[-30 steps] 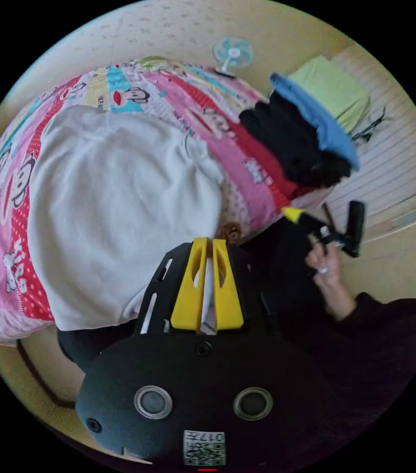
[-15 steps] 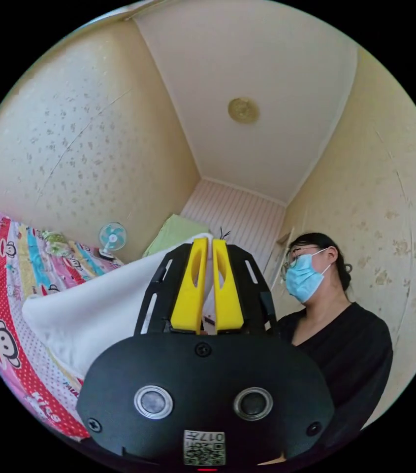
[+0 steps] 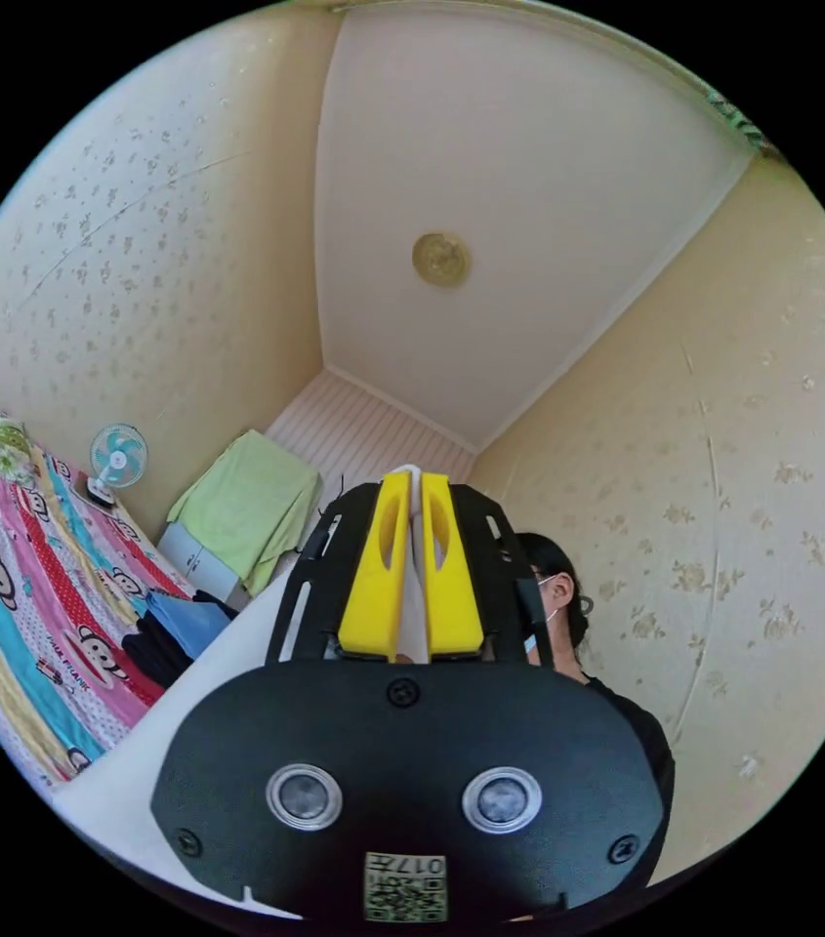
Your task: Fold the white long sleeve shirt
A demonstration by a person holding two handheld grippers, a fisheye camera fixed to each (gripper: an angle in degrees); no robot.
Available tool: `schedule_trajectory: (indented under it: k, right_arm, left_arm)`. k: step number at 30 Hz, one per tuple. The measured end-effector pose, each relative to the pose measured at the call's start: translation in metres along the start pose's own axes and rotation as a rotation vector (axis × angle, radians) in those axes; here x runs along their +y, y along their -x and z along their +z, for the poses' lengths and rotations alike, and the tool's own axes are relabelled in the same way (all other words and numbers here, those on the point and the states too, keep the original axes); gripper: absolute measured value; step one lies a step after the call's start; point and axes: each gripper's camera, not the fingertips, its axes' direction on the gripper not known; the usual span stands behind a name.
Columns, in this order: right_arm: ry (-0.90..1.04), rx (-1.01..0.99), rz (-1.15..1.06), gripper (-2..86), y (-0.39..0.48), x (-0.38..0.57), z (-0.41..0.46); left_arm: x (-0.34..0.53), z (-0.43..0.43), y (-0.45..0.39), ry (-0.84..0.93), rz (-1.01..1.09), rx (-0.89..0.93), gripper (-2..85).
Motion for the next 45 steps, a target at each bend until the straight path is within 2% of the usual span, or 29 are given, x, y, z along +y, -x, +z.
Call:
schedule_trajectory:
  k: [2, 3, 5, 7, 9, 11, 12, 15, 18, 21, 23, 25, 26, 28, 29, 31, 32, 34, 38, 39, 40, 44, 45]
  right_arm:
    - [-0.061, 0.214, 0.056, 4.3, -0.003, -0.023, -0.016]
    - [-0.154, 0.323, 0.073, 3.8, -0.006, -0.040, -0.041]
    - [-0.316, 0.413, 0.102, 3.5, -0.008, -0.069, -0.092]
    - [-0.444, 0.483, 0.065, 3.2, 0.004, -0.111, -0.151]
    - [-0.477, 0.474, 0.017, 3.0, 0.019, -0.141, -0.176]
    - [-0.487, 0.495, -0.042, 2.8, 0.044, -0.162, -0.188]
    - [-0.489, 0.582, -0.093, 2.7, 0.065, -0.169, -0.189]
    - [-0.567, 0.815, -0.197, 2.4, 0.108, -0.176, -0.185]
    - [-0.596, 1.001, -0.275, 2.0, 0.108, -0.196, -0.174]
    - [-0.505, 1.140, -0.261, 1.7, 0.052, -0.230, -0.159]
    - [-0.420, 1.128, -0.227, 1.8, -0.009, -0.250, -0.150]
    - [-0.278, 1.058, -0.134, 2.0, -0.127, -0.279, -0.127]
    - [-0.240, 1.026, -0.100, 2.0, -0.162, -0.286, -0.118]
    - [-0.079, 0.874, 0.108, 2.5, -0.329, -0.305, -0.069]
    - [-0.031, 0.838, 0.175, 2.7, -0.374, -0.302, -0.052]
    - [0.146, 0.687, 0.493, 3.3, -0.519, -0.246, 0.009]
    - [0.155, 0.650, 0.525, 3.5, -0.536, -0.225, 0.020]
    - [0.142, 0.566, 0.528, 4.6, -0.557, -0.137, 0.056]
    - [0.298, 0.486, 0.558, 8.5, -0.545, 0.008, 0.110]
    - [0.319, 0.434, 0.569, 9.7, -0.530, 0.058, 0.124]
    - [0.343, 0.395, 0.591, 10.6, -0.513, 0.102, 0.136]
    - [0.449, 0.407, 0.678, 13.7, -0.456, 0.206, 0.166]
    - [0.439, 0.466, 0.638, 13.2, -0.432, 0.227, 0.170]
  left_arm:
    - [-0.005, -0.012, -0.020, 0.010, 0.032, -0.055, 0.3]
    - [-0.009, -0.022, -0.038, 0.034, 0.069, -0.107, 0.2]
    - [-0.014, -0.043, -0.069, 0.062, 0.152, -0.232, 0.1]
    - [-0.012, -0.067, -0.100, 0.051, 0.209, -0.427, -0.1]
    - [0.002, -0.090, -0.133, 0.013, 0.217, -0.800, -0.4]
    - [0.023, -0.092, -0.147, -0.032, 0.232, -1.072, -0.3]
    - [0.039, -0.087, -0.150, -0.070, 0.242, -1.154, -0.3]
    - [0.067, -0.072, -0.148, -0.241, 0.321, -1.101, -0.3]
    - [0.042, -0.046, -0.136, -0.269, 0.428, -1.177, -0.2]
    - [-0.026, -0.030, -0.093, -0.164, 0.427, -1.165, 0.0]
    - [-0.077, -0.025, -0.048, -0.072, 0.352, -1.127, 0.1]
    - [-0.129, -0.017, 0.013, 0.037, 0.262, -1.148, 0.4]
    - [-0.163, -0.012, 0.064, 0.107, 0.195, -1.204, 0.8]
    - [-0.204, -0.007, 0.150, 0.208, 0.114, -1.311, 1.7]
    - [-0.220, -0.006, 0.212, 0.284, 0.063, -1.375, 2.7]
    - [-0.216, -0.015, 0.294, 0.358, -0.124, -1.527, 4.9]
    - [-0.199, -0.019, 0.330, 0.385, -0.196, -1.544, 6.6]
    - [-0.157, -0.015, 0.367, 0.459, -0.195, -1.470, 7.5]
    - [-0.028, -0.019, 0.404, 0.611, -0.356, -1.359, 10.6]
    - [0.005, -0.020, 0.399, 0.619, -0.373, -1.377, 10.8]
    - [0.018, -0.021, 0.395, 0.618, -0.374, -1.409, 11.0]
    - [0.076, -0.021, 0.349, 0.560, -0.411, -1.726, 12.8]
    - [0.085, -0.026, 0.345, 0.531, -0.494, -1.699, 12.5]
